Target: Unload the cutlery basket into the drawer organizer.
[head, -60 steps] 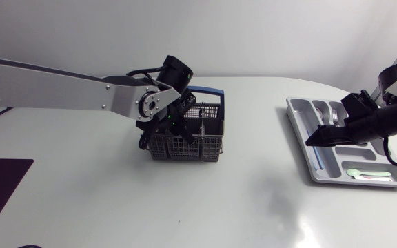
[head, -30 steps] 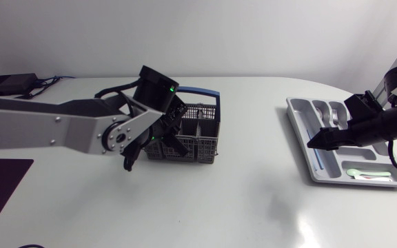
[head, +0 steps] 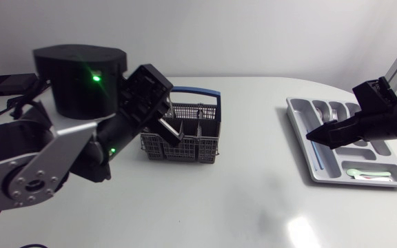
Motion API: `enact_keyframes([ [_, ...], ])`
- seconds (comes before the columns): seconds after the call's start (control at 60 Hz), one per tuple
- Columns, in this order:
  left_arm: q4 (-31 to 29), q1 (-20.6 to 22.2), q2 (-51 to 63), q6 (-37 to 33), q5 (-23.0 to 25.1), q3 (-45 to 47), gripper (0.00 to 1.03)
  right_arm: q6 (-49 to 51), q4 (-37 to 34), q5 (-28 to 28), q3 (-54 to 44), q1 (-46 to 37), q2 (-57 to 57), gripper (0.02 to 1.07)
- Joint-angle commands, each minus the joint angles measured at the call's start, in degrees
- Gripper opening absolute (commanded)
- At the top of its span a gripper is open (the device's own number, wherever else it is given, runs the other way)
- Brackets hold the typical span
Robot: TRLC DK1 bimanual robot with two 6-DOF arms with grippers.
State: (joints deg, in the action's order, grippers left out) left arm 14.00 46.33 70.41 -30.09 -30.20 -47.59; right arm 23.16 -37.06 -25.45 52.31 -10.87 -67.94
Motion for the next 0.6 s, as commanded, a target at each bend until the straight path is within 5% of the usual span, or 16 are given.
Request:
enact_keyframes([
  [0.0, -0.29, 0.78, -4.05, -0.94, -1.18, 0.66, 0.03, 0.40, 0.41, -0.30, -2.04, 2.44, 3.96, 1.02],
  [0.15, -8.02, 2.19, -7.22, 4.60, 0.84, -2.86, 0.03, -1.18, 0.67, 0.23, -2.66, 9.03, 9.76, 1.02],
  [0.3, -17.69, 0.61, -7.48, 13.47, 9.54, -8.22, 0.03, -3.12, 0.76, 1.28, -2.22, 14.83, 12.22, 1.02],
  [0.583, -25.34, -4.49, -1.51, 22.97, 25.10, -14.72, 0.03, -7.16, 4.98, 4.80, -4.15, 26.08, 12.57, 1.02],
])
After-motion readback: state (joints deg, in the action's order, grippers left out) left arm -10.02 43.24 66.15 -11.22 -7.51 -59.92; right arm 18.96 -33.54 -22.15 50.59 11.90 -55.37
